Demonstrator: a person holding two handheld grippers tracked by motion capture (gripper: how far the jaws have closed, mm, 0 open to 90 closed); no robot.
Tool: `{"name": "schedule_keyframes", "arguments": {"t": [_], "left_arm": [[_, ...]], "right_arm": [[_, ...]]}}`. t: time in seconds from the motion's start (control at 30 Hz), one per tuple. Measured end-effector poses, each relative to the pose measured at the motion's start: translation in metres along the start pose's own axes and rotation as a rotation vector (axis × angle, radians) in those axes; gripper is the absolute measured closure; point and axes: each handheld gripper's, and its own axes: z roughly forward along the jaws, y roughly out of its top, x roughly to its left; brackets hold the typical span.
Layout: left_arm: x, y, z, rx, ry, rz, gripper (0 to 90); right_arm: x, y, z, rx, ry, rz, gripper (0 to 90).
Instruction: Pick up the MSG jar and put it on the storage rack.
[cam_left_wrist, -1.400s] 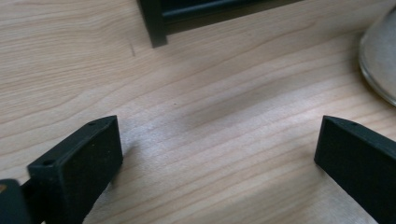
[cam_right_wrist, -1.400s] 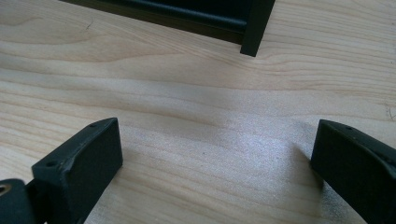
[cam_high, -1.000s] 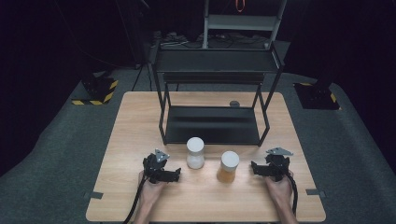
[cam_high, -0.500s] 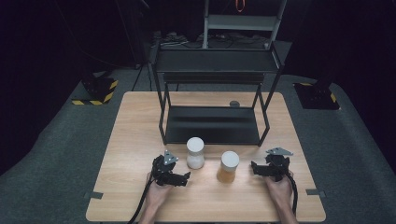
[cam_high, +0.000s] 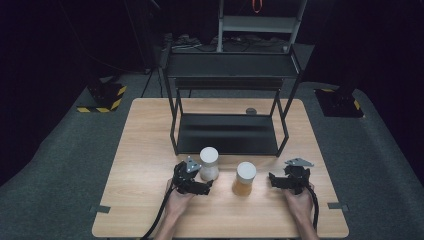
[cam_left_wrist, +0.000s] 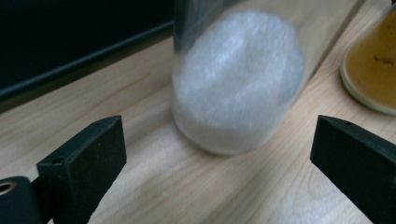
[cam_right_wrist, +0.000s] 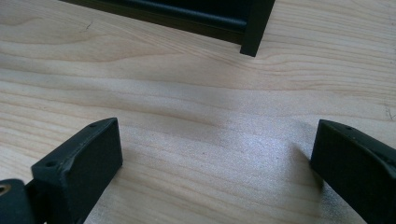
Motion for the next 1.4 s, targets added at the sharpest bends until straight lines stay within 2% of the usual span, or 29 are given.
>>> {"name": "schedule_keyframes", "arguments": {"t": [0.27,0.6,0.87,1.13,1.4], "left_arm": [[-0.003,0.009,0.002,-0.020,0.005,0.009,7.4],[-0.014,0.022,0.010,-0.044,0.025,0.034,14.0],[-0.014,0.023,0.014,-0.067,0.022,0.019,22.0],[-0.016,0.025,0.016,-0.069,0.030,0.030,29.3],[-0.019,0.027,0.015,-0.064,0.043,0.037,30.3]], "right_arm": [[0.000,0.000,0.000,0.000,0.000,0.000,1.4],[0.000,0.000,0.000,0.000,0.000,0.000,1.4],[0.000,0.000,0.000,0.000,0.000,0.000,1.4],[0.000,0.000,0.000,0.000,0.000,0.000,1.4],[0.000,0.000,0.000,0.000,0.000,0.000,1.4]]}}
